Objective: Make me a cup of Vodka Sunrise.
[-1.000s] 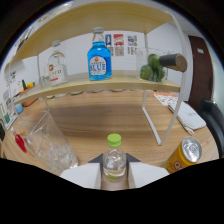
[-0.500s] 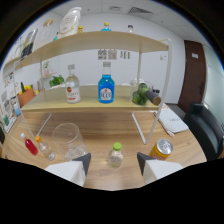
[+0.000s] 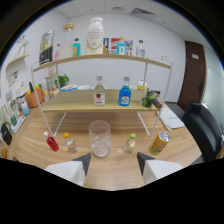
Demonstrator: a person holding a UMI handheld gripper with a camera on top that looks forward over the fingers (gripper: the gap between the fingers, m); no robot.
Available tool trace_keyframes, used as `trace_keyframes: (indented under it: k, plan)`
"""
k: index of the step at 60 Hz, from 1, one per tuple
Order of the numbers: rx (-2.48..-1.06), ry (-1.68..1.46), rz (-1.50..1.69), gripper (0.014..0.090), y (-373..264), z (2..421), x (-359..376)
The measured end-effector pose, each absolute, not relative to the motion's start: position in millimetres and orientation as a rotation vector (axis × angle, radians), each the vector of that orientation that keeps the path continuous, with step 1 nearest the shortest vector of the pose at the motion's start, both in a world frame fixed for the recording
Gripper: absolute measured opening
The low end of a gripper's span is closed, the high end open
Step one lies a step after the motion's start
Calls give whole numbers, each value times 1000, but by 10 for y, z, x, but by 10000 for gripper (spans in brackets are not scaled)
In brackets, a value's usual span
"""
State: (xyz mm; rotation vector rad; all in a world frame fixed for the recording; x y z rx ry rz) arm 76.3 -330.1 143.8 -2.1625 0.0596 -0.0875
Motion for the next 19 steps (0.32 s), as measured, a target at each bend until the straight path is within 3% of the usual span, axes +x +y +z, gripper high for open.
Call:
trace_keyframes:
  k: [19]
  plan:
    - [-2176,65,-71,860,-3291,1431,625]
